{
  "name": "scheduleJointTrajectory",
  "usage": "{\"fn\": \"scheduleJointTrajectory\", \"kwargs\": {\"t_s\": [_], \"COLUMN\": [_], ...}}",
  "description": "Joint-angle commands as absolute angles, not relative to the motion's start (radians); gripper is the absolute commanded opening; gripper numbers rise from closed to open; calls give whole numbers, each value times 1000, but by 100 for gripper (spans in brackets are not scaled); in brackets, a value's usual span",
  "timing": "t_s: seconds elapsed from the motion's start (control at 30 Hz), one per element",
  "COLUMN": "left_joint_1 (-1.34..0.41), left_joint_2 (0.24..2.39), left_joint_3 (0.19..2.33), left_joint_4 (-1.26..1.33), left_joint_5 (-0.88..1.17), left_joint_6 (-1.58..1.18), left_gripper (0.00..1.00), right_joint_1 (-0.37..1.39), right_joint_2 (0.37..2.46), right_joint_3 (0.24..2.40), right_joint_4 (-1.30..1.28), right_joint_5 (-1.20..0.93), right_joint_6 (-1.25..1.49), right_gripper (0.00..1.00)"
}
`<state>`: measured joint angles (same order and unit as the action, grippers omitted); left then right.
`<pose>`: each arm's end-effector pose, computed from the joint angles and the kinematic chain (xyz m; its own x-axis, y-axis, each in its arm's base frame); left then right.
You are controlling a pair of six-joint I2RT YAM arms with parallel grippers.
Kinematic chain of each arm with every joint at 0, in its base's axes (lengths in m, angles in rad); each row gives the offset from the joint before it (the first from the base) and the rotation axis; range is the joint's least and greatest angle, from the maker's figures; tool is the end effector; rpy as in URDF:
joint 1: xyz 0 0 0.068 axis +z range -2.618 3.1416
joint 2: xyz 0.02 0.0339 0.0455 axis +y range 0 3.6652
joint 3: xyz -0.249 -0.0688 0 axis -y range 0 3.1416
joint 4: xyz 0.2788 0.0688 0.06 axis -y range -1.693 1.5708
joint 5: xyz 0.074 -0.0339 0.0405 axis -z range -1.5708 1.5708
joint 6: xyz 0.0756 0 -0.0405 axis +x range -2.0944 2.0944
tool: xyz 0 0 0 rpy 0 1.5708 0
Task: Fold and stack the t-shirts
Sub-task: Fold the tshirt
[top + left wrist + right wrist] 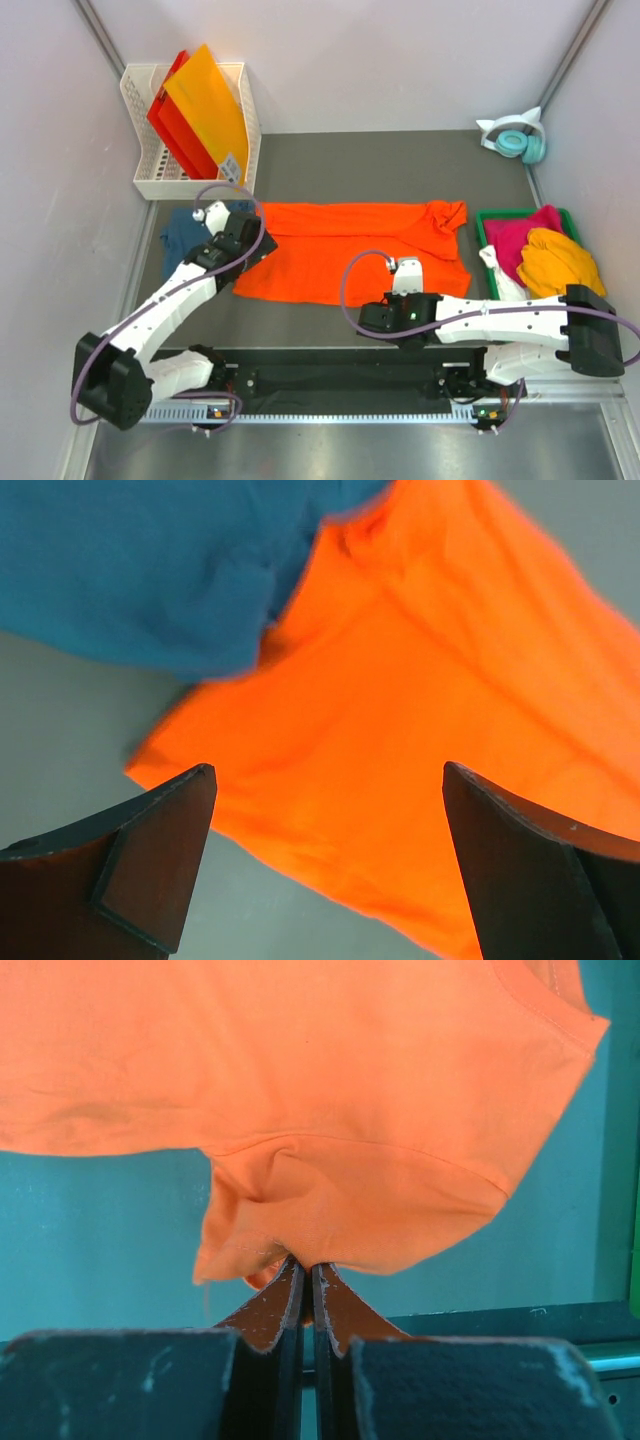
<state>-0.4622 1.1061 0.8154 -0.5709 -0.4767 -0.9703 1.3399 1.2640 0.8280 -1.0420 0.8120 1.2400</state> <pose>0.2702 -0.0959 0.2065 -0.4900 -0.5749 -0.6553 -0.4877 0.8039 -0.3405 0.1071 0.2158 0.1620 -0.6929 -0.1040 -0.7135 0.0030 0.9891 -0.1470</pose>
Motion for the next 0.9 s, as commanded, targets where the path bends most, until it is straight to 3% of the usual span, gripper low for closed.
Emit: {"fn": "scheduleJointTrajectory", "kwargs": {"t_s": [0.0,0.07,0.1,0.17,0.2,0.33,0.47,0.67,0.87], "left_joint_1": [-462,-463,-462,-456,-456,-454,-454,-419,-307], "left_joint_2": [1146,1073,974,886,847,942,1089,1202,1246], "left_joint_3": [783,709,616,534,506,599,715,730,720], "left_joint_4": [-572,-511,-403,-336,-344,-560,-744,-811,-838], "left_joint_5": [-238,-227,-245,-264,-291,-388,-500,-549,-534], "left_joint_6": [-974,-1029,-1043,-1093,-1118,-1117,-1144,-1196,-1169], "left_gripper": [99,99,94,61,36,46,46,54,56], "right_joint_1": [1328,1328,1328,1328,1328,1327,1327,1325,1321], "right_joint_2": [1269,1266,1266,1261,1259,1247,1241,1232,1204], "right_joint_3": [879,876,876,873,870,859,844,830,798], "right_joint_4": [-1066,-1071,-1072,-1080,-1081,-1085,-1072,-1060,-1057], "right_joint_5": [847,847,847,845,845,847,845,842,838], "right_joint_6": [1270,1278,1281,1290,1290,1290,1285,1282,1290], "right_gripper": [0,0,0,0,0,0,0,0,0]}}
